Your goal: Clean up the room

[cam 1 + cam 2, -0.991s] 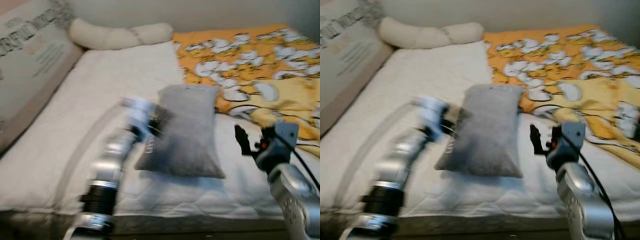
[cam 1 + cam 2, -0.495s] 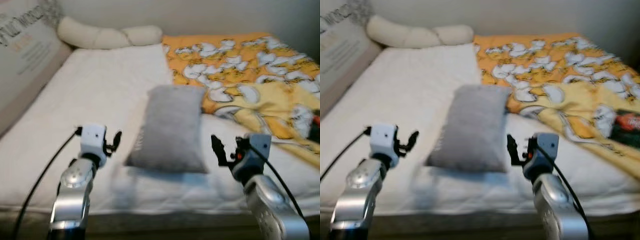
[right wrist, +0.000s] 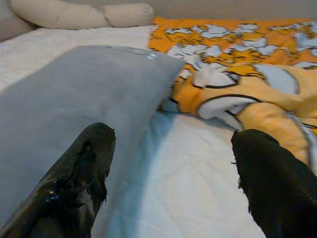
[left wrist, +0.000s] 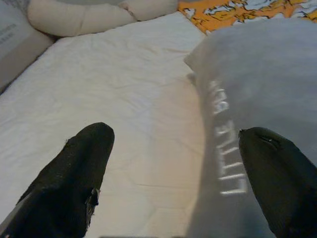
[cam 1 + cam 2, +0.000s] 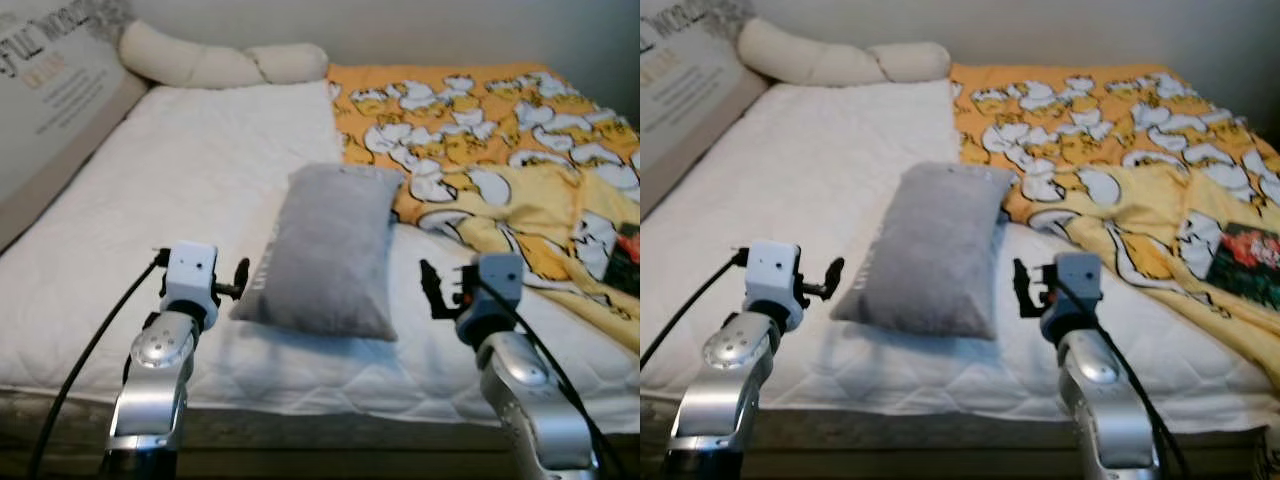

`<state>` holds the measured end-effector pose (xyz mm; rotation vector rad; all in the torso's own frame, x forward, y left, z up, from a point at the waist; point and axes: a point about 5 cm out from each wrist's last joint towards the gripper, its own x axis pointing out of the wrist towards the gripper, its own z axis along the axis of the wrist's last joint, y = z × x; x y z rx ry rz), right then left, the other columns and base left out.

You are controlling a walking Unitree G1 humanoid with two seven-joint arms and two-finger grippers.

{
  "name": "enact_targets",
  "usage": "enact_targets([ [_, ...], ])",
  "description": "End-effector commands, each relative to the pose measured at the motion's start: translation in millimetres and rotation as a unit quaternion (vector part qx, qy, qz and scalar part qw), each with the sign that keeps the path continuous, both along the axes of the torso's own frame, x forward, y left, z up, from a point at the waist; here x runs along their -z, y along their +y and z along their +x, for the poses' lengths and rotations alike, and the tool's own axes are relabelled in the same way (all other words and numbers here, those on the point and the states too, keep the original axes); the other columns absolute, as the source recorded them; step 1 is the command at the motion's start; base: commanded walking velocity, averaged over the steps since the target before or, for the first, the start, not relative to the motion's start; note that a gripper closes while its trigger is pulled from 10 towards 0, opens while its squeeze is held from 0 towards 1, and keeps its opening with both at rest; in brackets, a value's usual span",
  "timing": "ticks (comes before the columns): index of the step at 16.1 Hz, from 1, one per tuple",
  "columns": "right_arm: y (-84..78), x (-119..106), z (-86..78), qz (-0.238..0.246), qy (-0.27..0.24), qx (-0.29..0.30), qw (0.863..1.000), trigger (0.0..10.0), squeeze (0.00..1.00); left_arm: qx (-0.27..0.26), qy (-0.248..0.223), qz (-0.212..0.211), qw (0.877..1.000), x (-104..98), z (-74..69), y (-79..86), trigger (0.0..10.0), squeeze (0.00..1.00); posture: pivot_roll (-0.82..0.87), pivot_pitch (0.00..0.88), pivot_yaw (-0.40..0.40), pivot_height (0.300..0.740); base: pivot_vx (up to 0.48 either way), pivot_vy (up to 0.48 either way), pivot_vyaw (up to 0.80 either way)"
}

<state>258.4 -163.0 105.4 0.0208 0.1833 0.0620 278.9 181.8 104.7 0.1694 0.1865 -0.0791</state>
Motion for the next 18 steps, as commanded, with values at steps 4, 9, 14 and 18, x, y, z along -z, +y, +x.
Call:
enact_targets([
  [4,-0.8,6.0,2.5,0.049,0.009,0.01,0.999,10.0,0.0,0.012,-0.01,0.003,1.0,-5.9,4.2,-1.7,10.0,0.26,-0.04,0.0,0.03,0.74,0.0,0.0,0.0],
  [9,1.3,10.2,1.2,0.064,0.013,0.017,0.998,10.0,0.0,0.016,-0.005,-0.008,1.0,-3.6,4.1,-1.0,10.0,0.24,-0.04,0.0,0.041,0.74,0.0,0.209,0.0],
  [14,3.8,8.6,5.0,0.064,-0.003,-0.003,0.998,10.0,0.0,0.024,-0.019,0.001,1.0,-7.1,-0.9,0.4,10.0,0.26,-0.01,0.0,0.015,0.74,0.0,0.0,0.0],
  [18,12.0,8.3,7.2,0.05,0.002,-0.036,0.998,10.0,0.0,0.022,-0.023,-0.008,0.999,-9.6,0.8,1.6,10.0,0.27,0.0,0.0,0.008,0.74,0.205,0.0,0.0],
])
